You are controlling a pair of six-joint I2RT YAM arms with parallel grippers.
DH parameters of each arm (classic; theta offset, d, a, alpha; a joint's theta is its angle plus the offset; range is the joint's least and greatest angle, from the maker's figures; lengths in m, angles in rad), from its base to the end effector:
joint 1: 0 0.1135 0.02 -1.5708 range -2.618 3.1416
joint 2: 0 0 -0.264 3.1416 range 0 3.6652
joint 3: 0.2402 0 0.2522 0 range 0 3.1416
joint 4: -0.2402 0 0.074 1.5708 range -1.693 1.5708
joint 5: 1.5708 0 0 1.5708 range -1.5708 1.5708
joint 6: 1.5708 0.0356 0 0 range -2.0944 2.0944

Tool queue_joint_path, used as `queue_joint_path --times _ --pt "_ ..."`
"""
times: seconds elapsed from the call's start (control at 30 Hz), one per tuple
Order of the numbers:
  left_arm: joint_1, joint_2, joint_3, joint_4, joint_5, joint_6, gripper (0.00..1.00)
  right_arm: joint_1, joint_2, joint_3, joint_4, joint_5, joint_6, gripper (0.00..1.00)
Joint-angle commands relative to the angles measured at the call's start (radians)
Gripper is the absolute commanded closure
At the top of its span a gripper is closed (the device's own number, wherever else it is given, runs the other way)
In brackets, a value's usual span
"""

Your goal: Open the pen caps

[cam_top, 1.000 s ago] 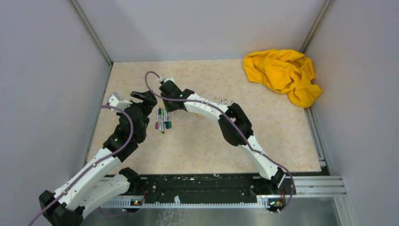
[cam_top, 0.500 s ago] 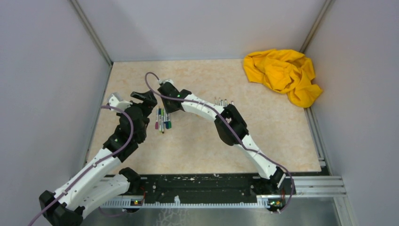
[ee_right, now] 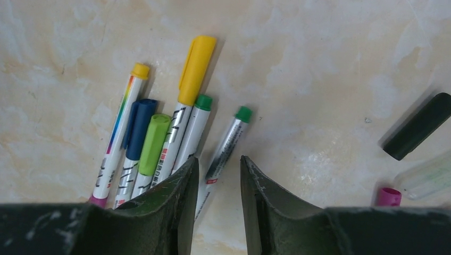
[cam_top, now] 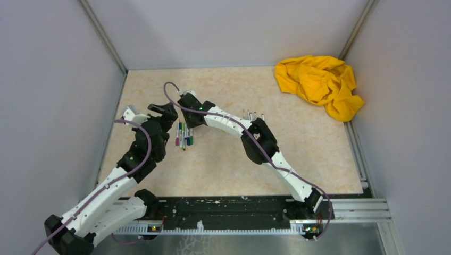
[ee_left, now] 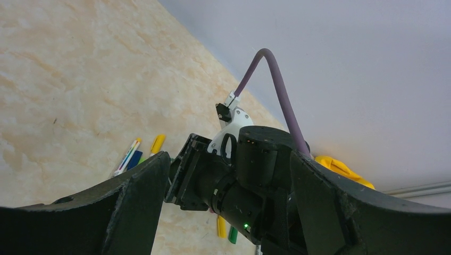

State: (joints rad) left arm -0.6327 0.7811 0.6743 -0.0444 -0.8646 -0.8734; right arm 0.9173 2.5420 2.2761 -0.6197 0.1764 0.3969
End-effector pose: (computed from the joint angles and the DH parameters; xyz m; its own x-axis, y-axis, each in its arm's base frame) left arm 0.1599 -0.0837 0.3183 0.0928 -0.6849 -0.7227 -0.2362 0.6900 -0.6842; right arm 0.3449 0.4401 0.1716 -0.7102 -0.3015 -0.6362 -0.4766 0.8710 0.1193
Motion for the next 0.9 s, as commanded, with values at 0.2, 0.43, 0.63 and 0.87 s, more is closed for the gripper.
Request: queue_joint_path --times 0.2,0.43,0.63,0.87 --pt "-0.001 -0.013 -0.016 0.028 -0.009 -0.021 0.11 0.013 0.048 0.062 -0.024 0.029 0.007 0.66" --pt "0.000 -0.011 -0.019 0.029 -0.010 -0.022 0.11 0.012 0.045 0.020 -0.033 0.051 0.014 0.83" --pt "0.000 -0.007 -0.019 0.023 -0.014 -0.018 0.11 0.011 -0.009 -0.068 0.030 0.051 0.025 1.00" --pt "0.000 0.006 -0.055 0.065 0.022 -0.004 0.11 -0.025 -0.235 -0.360 0.261 -0.003 0.057 1.00"
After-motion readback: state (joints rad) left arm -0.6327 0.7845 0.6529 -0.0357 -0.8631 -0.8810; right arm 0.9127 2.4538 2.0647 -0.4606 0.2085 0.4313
